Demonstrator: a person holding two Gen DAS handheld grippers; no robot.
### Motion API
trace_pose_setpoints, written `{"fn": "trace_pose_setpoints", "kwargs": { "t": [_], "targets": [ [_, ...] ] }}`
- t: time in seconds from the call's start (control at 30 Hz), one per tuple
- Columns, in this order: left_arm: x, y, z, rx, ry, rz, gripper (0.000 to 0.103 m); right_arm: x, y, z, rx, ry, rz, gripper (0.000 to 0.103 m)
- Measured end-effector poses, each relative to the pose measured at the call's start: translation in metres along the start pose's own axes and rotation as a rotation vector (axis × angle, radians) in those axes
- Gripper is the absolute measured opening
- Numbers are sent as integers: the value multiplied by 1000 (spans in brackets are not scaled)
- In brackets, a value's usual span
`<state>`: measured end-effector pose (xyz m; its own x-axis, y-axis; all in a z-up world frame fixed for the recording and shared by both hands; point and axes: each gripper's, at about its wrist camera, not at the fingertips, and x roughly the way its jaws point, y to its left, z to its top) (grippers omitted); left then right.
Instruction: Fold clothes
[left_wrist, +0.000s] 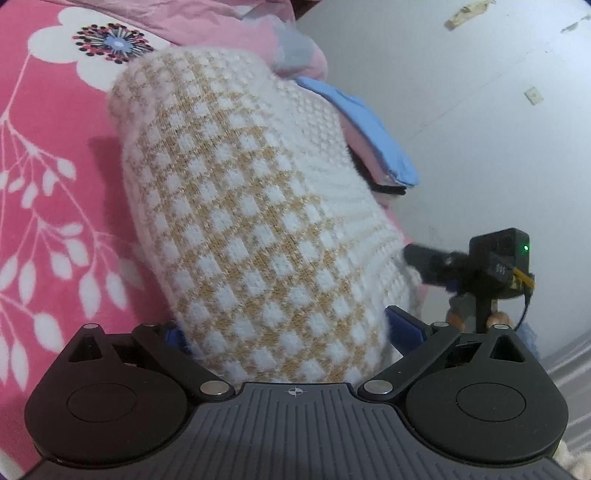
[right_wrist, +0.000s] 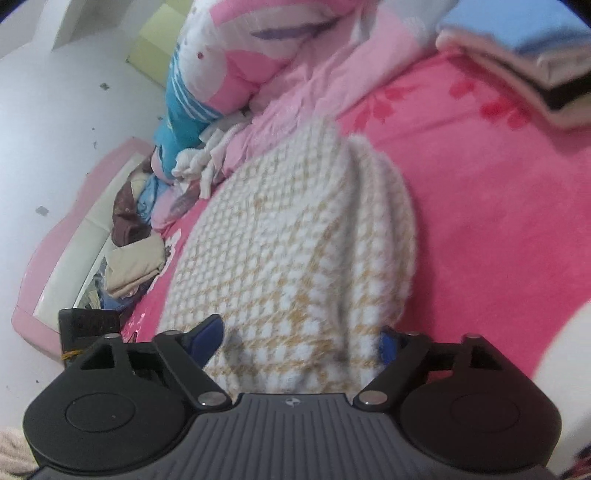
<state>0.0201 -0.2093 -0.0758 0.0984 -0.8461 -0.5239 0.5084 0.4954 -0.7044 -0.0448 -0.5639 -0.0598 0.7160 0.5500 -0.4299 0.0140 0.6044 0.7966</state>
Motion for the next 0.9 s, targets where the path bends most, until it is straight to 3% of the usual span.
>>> {"fn": "trace_pose_setpoints", "kwargs": {
  "t": [0.23,0.4,0.63,0.77,0.9],
  "targets": [
    [5,14,2,-5,11,-27,101,3,-30,23,90,12,-45,99],
    [9,18,5,-13,17,-41,103,46,-28,26,27,77,-24,103],
    [18,29,11,-33,13,-75,103,54,-11,-12,-101,301,131,103],
    [19,30,12,-36,6,-79,103,61,-6,-12,-73,293,120,103],
    [15,21,11,-10,-5,-49,102,59,10,-16,-119,268,84,90]
  ]
}}
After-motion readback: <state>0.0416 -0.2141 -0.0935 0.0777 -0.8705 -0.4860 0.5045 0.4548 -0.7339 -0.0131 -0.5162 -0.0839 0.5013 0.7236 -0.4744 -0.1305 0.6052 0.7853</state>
